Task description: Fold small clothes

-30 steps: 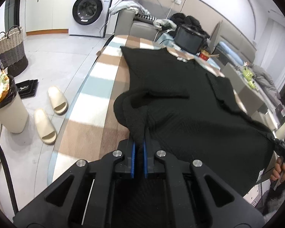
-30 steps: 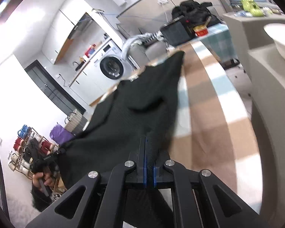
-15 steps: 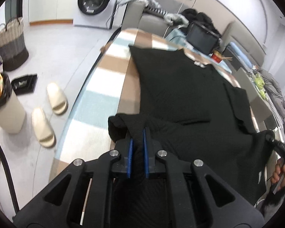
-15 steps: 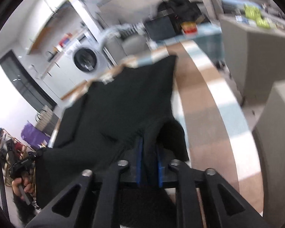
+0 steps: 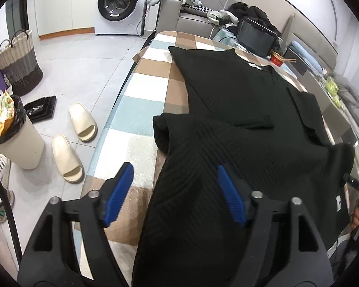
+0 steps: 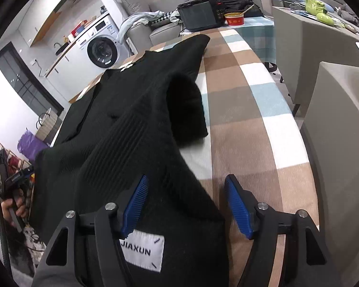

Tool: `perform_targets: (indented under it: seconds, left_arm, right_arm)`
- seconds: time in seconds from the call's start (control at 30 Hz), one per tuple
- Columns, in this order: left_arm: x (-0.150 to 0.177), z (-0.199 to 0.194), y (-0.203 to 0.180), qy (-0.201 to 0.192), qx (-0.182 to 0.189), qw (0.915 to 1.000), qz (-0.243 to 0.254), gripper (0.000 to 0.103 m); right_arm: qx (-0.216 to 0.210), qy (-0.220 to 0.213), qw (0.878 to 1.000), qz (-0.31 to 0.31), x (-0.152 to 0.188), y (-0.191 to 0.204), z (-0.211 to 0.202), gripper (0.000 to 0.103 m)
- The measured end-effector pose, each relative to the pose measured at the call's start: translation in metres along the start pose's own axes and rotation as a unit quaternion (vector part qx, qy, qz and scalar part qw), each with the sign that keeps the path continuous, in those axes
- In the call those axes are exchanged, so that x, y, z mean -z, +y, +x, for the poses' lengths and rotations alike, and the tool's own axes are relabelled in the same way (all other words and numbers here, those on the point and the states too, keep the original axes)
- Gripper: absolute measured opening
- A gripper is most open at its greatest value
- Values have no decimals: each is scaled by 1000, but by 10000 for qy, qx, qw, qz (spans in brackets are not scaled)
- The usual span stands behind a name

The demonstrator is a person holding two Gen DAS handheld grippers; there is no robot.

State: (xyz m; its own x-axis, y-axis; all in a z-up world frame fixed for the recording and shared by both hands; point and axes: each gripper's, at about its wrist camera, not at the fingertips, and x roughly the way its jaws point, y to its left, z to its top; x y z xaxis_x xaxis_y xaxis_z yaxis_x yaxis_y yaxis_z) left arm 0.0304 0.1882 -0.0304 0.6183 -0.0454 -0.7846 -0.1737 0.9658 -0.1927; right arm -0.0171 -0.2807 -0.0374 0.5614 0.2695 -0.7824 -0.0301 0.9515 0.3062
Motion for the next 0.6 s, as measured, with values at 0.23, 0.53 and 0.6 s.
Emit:
perform_targets:
  seconds: [0.23, 0.53, 0.6]
  left_arm:
    - [11, 6, -6, 151, -187, 9995, 228, 79]
    - [30, 5, -29, 253, -304, 9951, 907, 79]
    - [33, 8, -31, 321, -274, 9946, 951, 79]
  right_arm:
    - [-62, 157, 9994, -296, 7, 10, 3, 71]
    - [-278, 250, 9972, -655, 17, 16, -11, 71]
    - [-259, 266, 9977, -565, 16, 12, -9, 71]
